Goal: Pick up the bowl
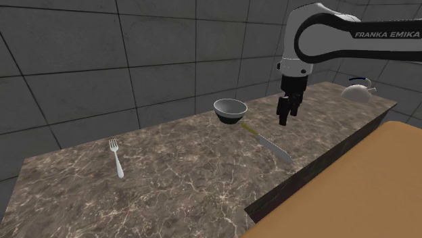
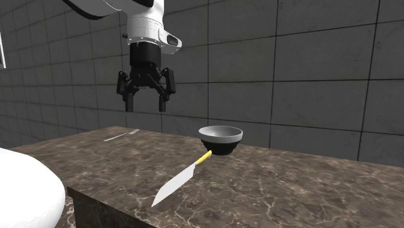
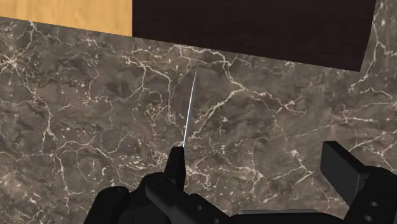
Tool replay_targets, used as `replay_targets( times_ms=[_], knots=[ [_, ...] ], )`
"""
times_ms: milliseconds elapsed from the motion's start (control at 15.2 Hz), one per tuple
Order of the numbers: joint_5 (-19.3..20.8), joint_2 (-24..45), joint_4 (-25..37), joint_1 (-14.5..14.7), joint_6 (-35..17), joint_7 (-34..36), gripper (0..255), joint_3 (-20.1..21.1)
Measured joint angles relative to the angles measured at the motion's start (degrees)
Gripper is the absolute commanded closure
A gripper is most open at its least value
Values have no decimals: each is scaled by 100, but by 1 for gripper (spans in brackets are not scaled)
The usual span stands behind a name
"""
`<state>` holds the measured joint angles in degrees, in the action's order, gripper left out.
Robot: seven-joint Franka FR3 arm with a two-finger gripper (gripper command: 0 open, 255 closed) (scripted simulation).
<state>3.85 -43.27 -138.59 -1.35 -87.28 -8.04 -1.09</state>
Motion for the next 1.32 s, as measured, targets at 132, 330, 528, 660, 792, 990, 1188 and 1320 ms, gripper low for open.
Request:
replay_targets(
  times_ms=[132,330,528,660,792,990,1188,1320],
  knots=[
    [-8,106,46,8,-59,19,0,15],
    [16,676,307,11,-364,32,0,22],
    [35,1419,753,20,-659,59,0,41],
    [51,1865,1011,25,-844,80,0,56],
    [75,2397,1416,24,-973,88,0,63],
    [102,3034,1898,36,-1121,127,0,91],
    [142,3722,2472,33,-1233,133,0,95],
    [171,4199,2990,30,-1193,120,0,94]
  ],
)
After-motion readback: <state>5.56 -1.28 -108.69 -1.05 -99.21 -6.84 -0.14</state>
